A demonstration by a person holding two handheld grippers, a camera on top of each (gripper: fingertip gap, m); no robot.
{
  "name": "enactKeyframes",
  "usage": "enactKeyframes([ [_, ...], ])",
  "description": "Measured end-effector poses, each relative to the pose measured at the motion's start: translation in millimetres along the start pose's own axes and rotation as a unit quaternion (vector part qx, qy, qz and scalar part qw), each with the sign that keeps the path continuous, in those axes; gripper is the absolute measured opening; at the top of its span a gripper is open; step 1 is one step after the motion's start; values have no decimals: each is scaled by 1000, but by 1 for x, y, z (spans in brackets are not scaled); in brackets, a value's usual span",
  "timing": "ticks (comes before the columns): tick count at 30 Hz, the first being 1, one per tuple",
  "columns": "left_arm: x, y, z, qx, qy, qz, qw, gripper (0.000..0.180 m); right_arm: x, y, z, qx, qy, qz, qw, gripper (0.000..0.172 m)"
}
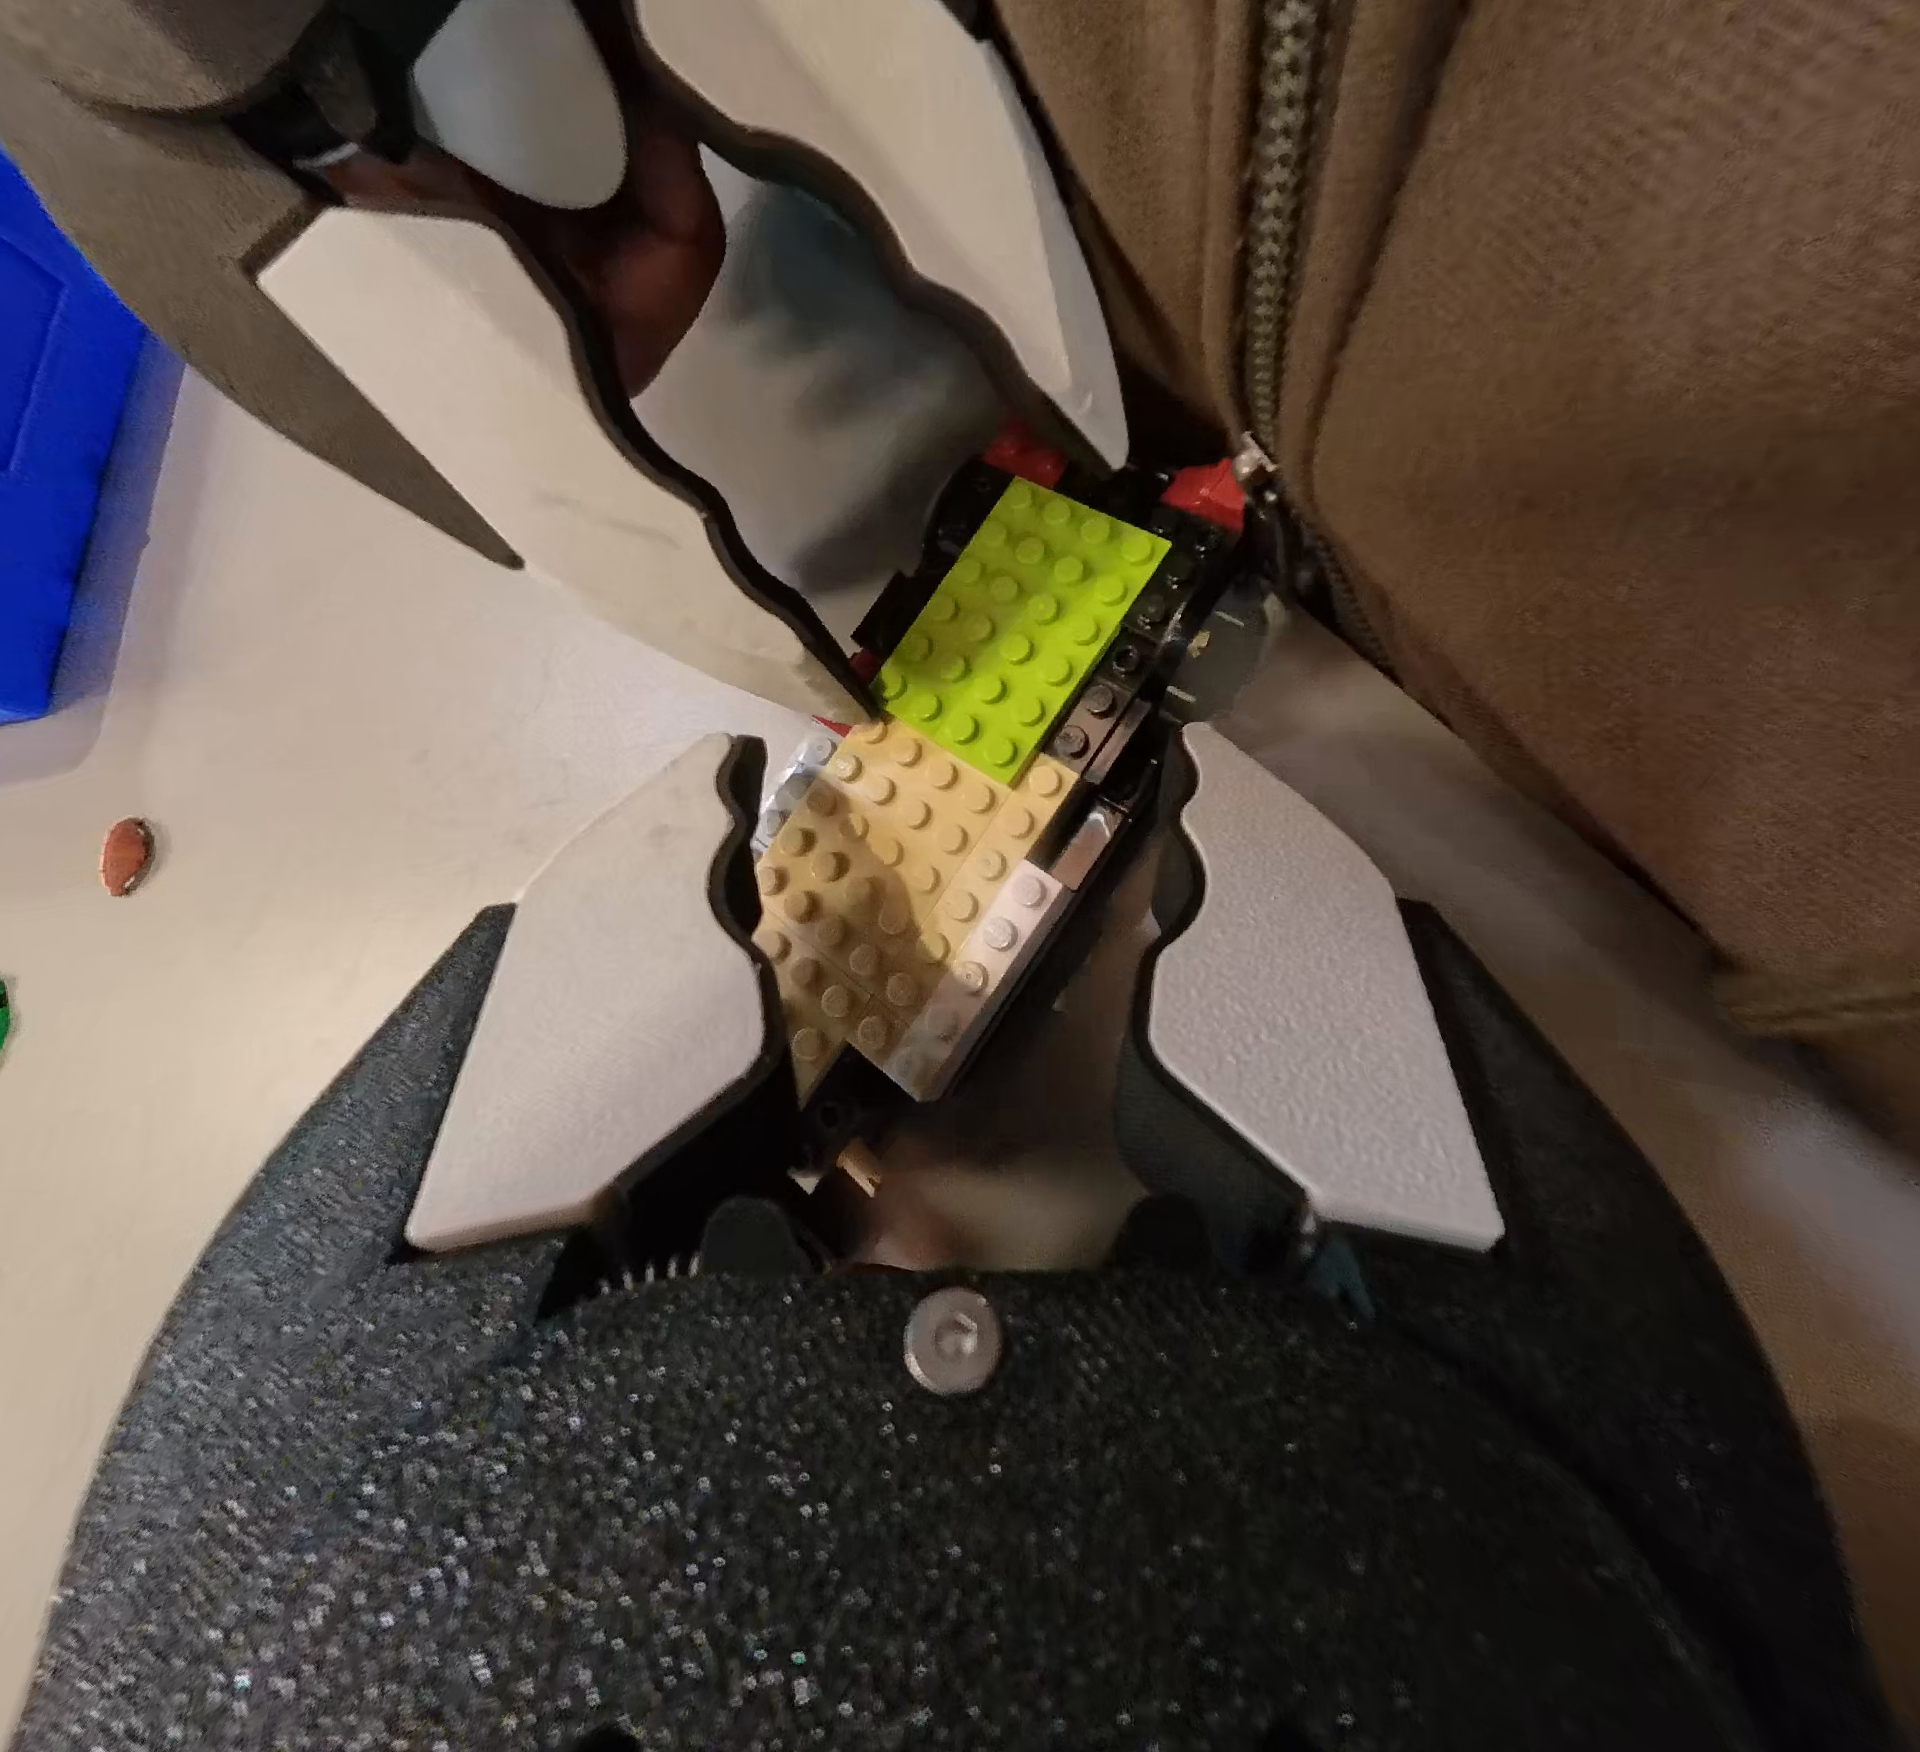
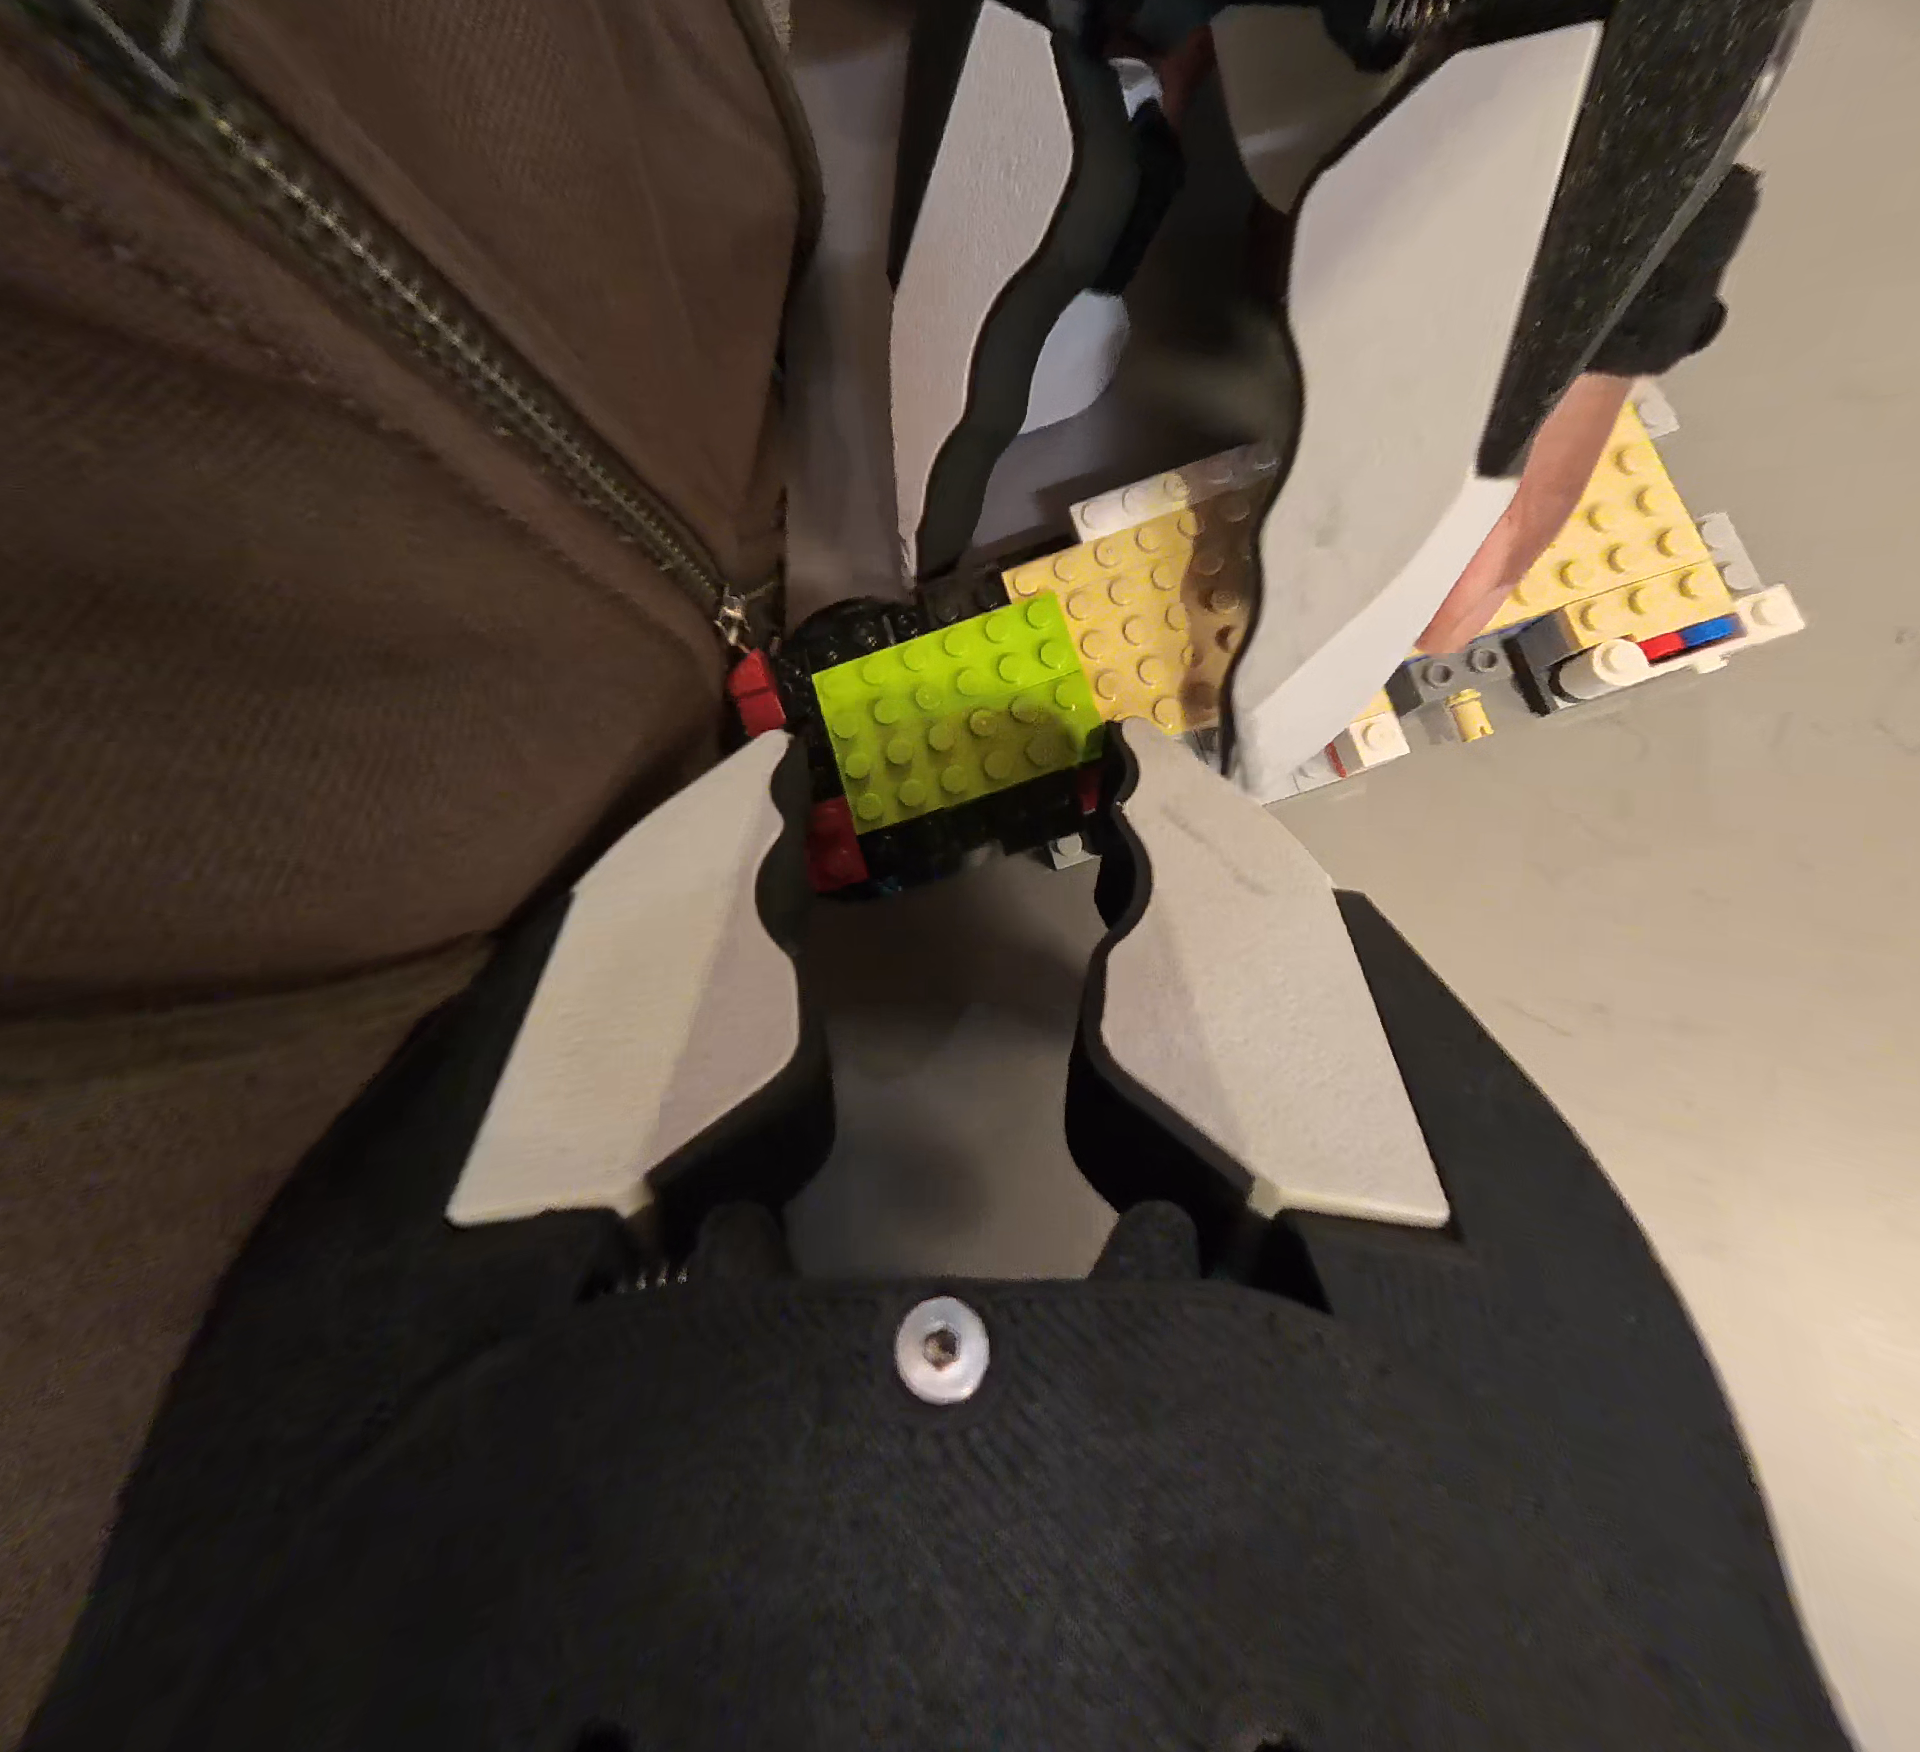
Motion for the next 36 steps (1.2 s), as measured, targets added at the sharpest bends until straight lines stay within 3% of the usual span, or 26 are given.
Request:
enactKeyframes([
  [1,-1,-3,1,10,-2,2,1000,73,-1,1,0,-12,-9,11,1000,55],
  [16,-2,-5,2,17,-3,7,1000,72,-1,1,-4,-96,-83,107,986,62],
  [36,-3,-5,1,17,-2,8,1000,71,-2,2,-8,-118,-97,119,981,58],
])
Point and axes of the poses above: each gripper's, where its closed fingertips meet, z out along the fingers, x out of its underside, y = z × x across the jaws, the point moved 4 cm from there along -z, back along the fingers, and after that the axes turned 12 degrees about -y, right-handed, at the moved point
